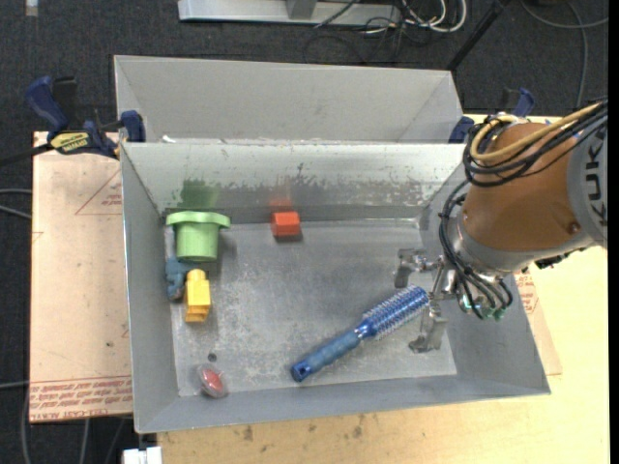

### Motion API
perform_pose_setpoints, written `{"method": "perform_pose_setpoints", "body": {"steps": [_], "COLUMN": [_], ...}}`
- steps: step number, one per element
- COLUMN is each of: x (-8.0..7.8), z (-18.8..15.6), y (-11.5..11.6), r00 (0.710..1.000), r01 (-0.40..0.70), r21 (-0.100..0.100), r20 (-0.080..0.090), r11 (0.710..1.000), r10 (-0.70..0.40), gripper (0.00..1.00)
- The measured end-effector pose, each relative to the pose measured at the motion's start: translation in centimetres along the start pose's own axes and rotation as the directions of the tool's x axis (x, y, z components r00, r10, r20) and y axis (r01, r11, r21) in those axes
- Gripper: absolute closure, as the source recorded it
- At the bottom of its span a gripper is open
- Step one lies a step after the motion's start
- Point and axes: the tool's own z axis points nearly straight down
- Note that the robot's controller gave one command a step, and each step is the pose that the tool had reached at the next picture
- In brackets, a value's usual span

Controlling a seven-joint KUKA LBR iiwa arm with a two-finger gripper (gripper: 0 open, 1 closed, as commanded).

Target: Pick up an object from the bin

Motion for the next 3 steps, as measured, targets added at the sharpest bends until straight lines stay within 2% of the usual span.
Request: {"method": "perform_pose_setpoints", "body": {"steps": [1,2,3], "x": [-1.7,-1.8,-1.2], "z": [11.4,11.1,-7.5], "y": [-0.5,-0.5,-1.9], "r00": [1.0,1.0,1.0], "r01": [0.01,0.013,-0.002], "r21": [0.0,0.001,0.003], "r20": [0.002,0.006,0.018], "r11": [1.0,1.0,1.0], "r10": [-0.01,-0.013,0.002], "gripper": [0.0,1.0,1.0]}}
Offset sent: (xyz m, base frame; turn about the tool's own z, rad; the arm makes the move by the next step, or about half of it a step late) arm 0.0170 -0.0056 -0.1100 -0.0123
